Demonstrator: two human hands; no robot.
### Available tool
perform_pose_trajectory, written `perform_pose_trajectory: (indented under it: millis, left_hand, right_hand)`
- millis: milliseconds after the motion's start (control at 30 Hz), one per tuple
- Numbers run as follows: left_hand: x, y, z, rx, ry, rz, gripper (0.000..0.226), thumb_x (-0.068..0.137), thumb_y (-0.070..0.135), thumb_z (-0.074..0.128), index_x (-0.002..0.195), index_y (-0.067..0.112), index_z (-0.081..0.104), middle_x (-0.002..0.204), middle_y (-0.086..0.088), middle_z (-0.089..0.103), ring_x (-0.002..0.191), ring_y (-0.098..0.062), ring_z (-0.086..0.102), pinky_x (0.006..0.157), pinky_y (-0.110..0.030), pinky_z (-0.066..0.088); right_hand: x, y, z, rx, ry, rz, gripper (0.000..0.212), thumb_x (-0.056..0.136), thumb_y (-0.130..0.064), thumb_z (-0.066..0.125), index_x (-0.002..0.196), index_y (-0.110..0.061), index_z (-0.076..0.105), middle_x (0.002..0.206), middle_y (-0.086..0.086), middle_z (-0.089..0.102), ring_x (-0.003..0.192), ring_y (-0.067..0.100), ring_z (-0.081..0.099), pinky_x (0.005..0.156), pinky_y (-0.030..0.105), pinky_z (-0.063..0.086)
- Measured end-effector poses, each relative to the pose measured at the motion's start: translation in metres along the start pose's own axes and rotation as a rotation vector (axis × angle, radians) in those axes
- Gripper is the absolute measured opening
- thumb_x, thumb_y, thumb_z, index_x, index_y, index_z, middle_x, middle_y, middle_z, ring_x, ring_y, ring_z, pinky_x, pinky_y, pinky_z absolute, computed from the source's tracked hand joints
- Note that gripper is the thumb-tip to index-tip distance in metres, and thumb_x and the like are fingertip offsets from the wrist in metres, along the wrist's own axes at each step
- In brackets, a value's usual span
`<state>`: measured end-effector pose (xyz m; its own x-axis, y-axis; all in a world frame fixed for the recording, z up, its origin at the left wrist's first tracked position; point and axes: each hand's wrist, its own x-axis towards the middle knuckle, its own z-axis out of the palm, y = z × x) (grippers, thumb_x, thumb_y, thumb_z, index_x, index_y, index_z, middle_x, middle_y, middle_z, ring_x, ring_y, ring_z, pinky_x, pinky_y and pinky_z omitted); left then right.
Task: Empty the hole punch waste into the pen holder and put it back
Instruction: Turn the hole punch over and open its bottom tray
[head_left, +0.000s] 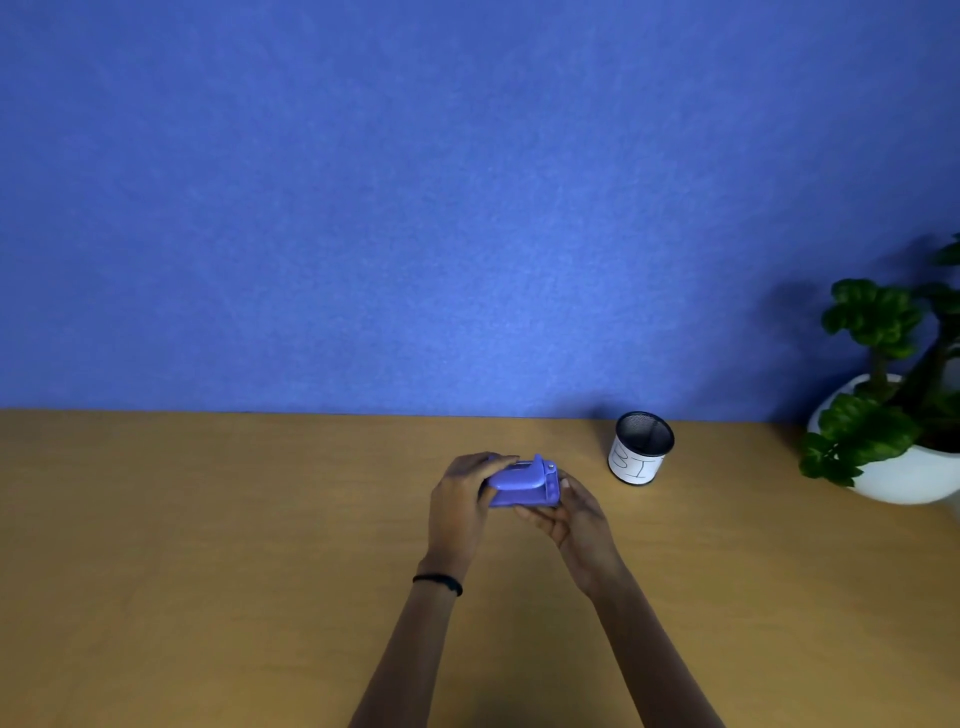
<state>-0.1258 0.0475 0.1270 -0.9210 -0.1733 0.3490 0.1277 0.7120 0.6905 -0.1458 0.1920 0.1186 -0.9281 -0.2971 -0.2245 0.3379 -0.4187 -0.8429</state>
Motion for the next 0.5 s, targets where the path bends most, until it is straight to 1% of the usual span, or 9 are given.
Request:
perform_pose_trajectory:
  millis: [33, 100, 167, 200, 267, 333, 400, 500]
  left_hand:
    - [0.0, 0.002, 0.001, -0.021, 0.004, -0.004, 0.042, 0.081, -0.001, 0.055, 0.107, 0.029, 0.069, 0.109, 0.01, 0.068, 0.104, -0.009, 0.058, 0.077, -0.009, 0.041]
    - [0.0, 0.005, 0.001, -0.085, 0.025, -0.016, 0.044, 0.081, -0.003, 0.054, 0.104, 0.032, 0.069, 0.106, 0.022, 0.064, 0.103, -0.005, 0.057, 0.078, -0.003, 0.039]
    - [-0.001, 0.009, 0.003, -0.133, 0.044, -0.018, 0.044, 0.081, -0.002, 0.053, 0.103, 0.033, 0.069, 0.104, 0.031, 0.058, 0.101, 0.0, 0.056, 0.079, -0.002, 0.039]
    - [-0.001, 0.01, 0.005, -0.15, 0.05, -0.02, 0.043, 0.082, -0.001, 0.052, 0.103, 0.033, 0.069, 0.104, 0.032, 0.058, 0.101, 0.0, 0.056, 0.081, -0.005, 0.041]
    - [0.0, 0.01, 0.008, -0.19, 0.057, -0.036, 0.042, 0.083, -0.001, 0.053, 0.104, 0.031, 0.069, 0.106, 0.025, 0.063, 0.103, -0.003, 0.058, 0.084, -0.016, 0.047]
    - [0.002, 0.008, 0.012, -0.234, 0.071, -0.054, 0.043, 0.082, -0.004, 0.053, 0.103, 0.028, 0.07, 0.106, 0.018, 0.067, 0.103, -0.007, 0.06, 0.084, -0.026, 0.051]
    - [0.004, 0.006, 0.015, -0.266, 0.075, -0.071, 0.043, 0.081, -0.006, 0.052, 0.102, 0.027, 0.07, 0.105, 0.015, 0.068, 0.101, -0.008, 0.062, 0.083, -0.03, 0.053]
    - [0.006, 0.005, 0.018, -0.312, 0.076, -0.101, 0.042, 0.081, -0.008, 0.051, 0.1, 0.024, 0.071, 0.102, 0.015, 0.069, 0.098, -0.004, 0.063, 0.083, -0.031, 0.054]
  right_hand:
    - [0.0, -0.001, -0.001, -0.007, 0.005, -0.004, 0.036, 0.102, -0.013, 0.024, 0.12, 0.0, 0.052, 0.108, 0.013, 0.066, 0.084, 0.017, 0.072, 0.067, 0.023, 0.06]
    - [0.001, -0.002, -0.002, -0.027, 0.012, -0.009, 0.035, 0.101, -0.011, 0.025, 0.119, 0.0, 0.053, 0.108, 0.012, 0.066, 0.085, 0.017, 0.072, 0.066, 0.023, 0.059]
    - [0.002, -0.004, -0.003, -0.065, 0.015, -0.016, 0.035, 0.101, -0.011, 0.026, 0.116, -0.003, 0.057, 0.105, 0.011, 0.068, 0.084, 0.018, 0.072, 0.066, 0.023, 0.059]
    - [0.001, -0.006, -0.004, -0.089, 0.017, -0.024, 0.035, 0.101, -0.01, 0.026, 0.112, -0.006, 0.059, 0.102, 0.01, 0.069, 0.083, 0.018, 0.072, 0.066, 0.023, 0.059]
    - [0.001, -0.009, -0.005, -0.143, 0.022, -0.045, 0.035, 0.101, -0.009, 0.027, 0.104, -0.012, 0.062, 0.097, 0.007, 0.07, 0.079, 0.017, 0.071, 0.065, 0.022, 0.059]
    - [0.001, -0.013, -0.007, -0.205, 0.017, -0.071, 0.033, 0.101, -0.011, 0.03, 0.104, -0.014, 0.063, 0.098, 0.009, 0.07, 0.08, 0.018, 0.071, 0.066, 0.022, 0.059]
    - [0.001, -0.015, -0.009, -0.268, 0.016, -0.087, 0.031, 0.1, -0.011, 0.033, 0.107, -0.013, 0.063, 0.1, 0.011, 0.07, 0.081, 0.018, 0.071, 0.067, 0.022, 0.059]
    - [0.003, -0.018, -0.013, -0.342, 0.035, -0.092, 0.03, 0.099, -0.006, 0.034, 0.112, -0.009, 0.062, 0.099, 0.012, 0.07, 0.078, 0.016, 0.072, 0.066, 0.022, 0.06]
